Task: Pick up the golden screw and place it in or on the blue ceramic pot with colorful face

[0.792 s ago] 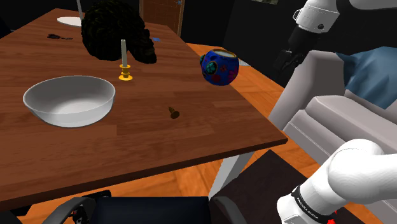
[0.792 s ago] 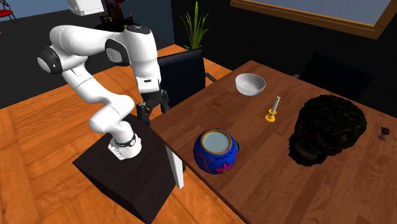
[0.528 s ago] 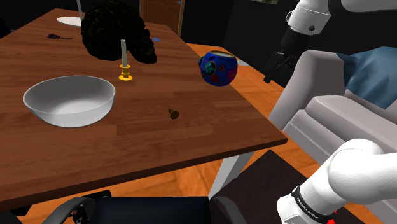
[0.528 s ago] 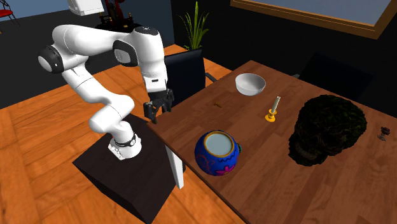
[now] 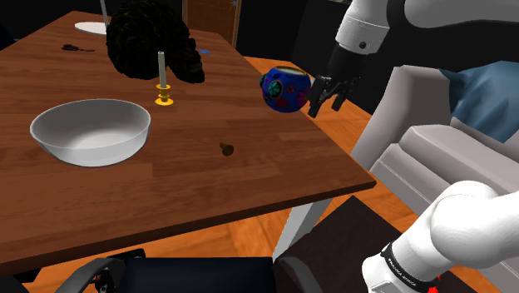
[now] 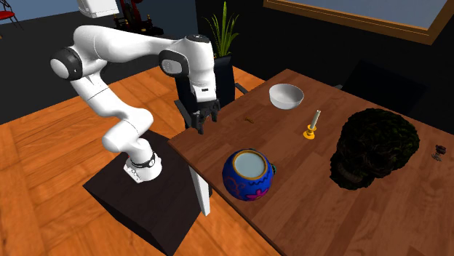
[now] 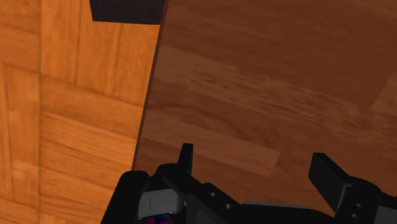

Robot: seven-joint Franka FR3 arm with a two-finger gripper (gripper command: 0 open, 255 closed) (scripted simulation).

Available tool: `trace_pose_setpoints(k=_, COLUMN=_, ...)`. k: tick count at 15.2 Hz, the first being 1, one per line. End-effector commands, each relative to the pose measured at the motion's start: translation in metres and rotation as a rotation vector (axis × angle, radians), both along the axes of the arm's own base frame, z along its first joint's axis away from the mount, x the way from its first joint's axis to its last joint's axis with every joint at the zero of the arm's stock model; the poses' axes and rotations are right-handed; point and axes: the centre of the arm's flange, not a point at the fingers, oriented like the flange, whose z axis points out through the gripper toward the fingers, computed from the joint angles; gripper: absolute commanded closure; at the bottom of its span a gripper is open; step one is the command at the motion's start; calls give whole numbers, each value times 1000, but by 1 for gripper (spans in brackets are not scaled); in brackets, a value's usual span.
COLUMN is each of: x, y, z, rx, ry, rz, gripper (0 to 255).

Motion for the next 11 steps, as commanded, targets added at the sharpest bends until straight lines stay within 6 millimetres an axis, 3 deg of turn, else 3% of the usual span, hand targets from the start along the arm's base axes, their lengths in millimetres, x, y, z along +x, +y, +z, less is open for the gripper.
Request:
trace_pose_setpoints(k=1, x=6, y=23, z=-6, rx=10, ry=1, rz=-8, gripper=0)
trace_pose_setpoints(k=11, x=54, y=135, z=-38, rx=52, ry=3, rz=-39, gripper=0)
